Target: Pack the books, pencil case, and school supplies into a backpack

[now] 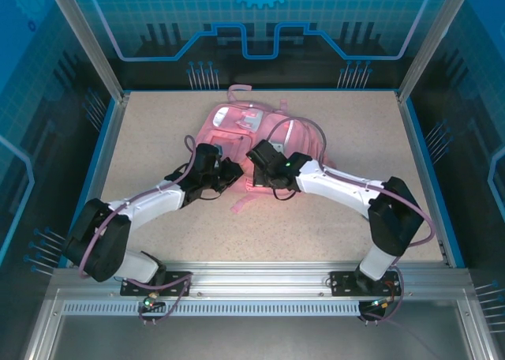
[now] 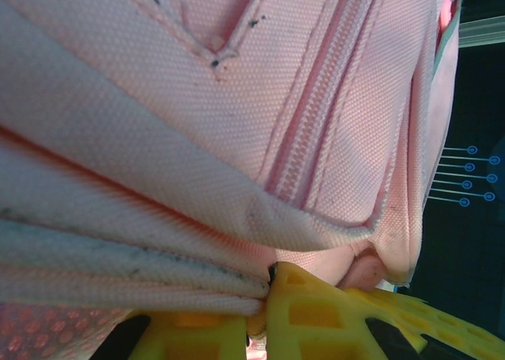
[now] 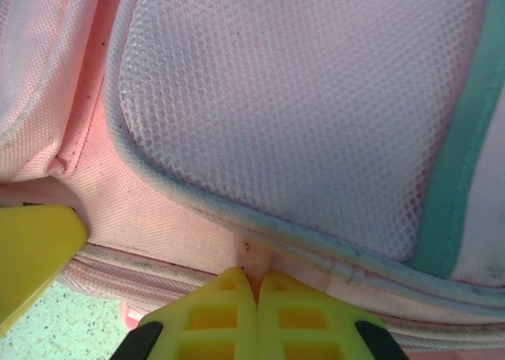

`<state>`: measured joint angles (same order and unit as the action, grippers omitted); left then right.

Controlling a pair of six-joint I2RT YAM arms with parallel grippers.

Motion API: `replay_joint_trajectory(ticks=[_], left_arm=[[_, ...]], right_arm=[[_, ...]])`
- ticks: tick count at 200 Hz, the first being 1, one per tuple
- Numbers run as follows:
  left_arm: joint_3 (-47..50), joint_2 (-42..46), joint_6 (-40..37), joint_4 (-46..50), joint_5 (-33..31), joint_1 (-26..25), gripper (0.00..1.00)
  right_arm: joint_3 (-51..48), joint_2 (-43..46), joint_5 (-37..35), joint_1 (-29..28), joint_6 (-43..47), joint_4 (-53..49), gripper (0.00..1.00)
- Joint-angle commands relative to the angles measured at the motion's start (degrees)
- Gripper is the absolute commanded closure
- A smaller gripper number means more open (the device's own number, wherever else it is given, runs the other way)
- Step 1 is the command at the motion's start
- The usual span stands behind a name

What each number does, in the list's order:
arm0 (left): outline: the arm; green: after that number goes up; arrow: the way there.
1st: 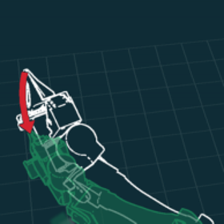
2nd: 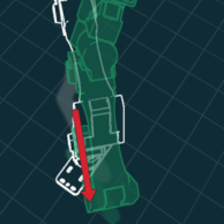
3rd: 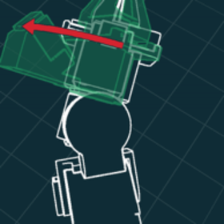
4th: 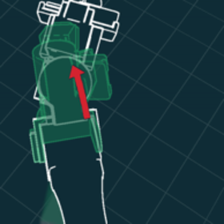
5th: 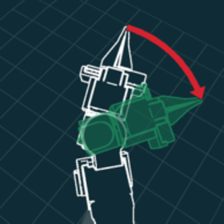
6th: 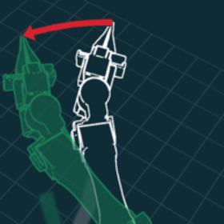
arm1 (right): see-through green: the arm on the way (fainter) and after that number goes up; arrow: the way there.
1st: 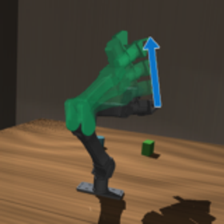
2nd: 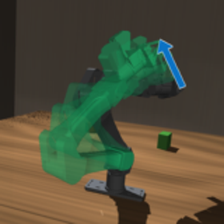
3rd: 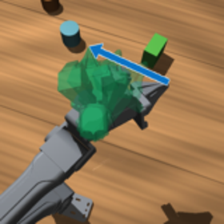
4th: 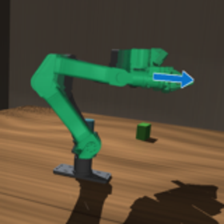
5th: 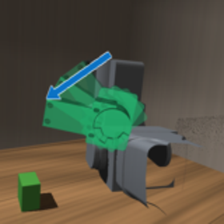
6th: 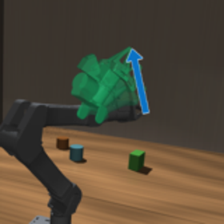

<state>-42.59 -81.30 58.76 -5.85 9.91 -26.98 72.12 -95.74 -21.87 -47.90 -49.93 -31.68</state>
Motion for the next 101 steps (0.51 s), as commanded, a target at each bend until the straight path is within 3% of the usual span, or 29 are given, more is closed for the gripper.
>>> replay_joint_trajectory(ticks=[1,80,90,101], left_arm=[[0.9,2.6,-3.1,1.8,-1.9,1.7,1.0],[1.4,2.7,-4.3,2.5,-1.0,3.6,1.0],[1.3,2.6,-4.5,2.5,-0.6,3.6,1.0],[1.1,2.7,-4.6,2.5,-0.3,3.7,1.0]], right_arm=[[-3.5,3.8,-10.6,0.6,-0.5,-9.8,1.0],[-9.7,9.3,-19.6,6.9,1.2,-13.2,1.0],[-9.6,10.0,-18.3,8.1,3.5,-11.4,1.0],[-10.0,11.6,-12.0,8.7,9.7,-6.2,0.99]])
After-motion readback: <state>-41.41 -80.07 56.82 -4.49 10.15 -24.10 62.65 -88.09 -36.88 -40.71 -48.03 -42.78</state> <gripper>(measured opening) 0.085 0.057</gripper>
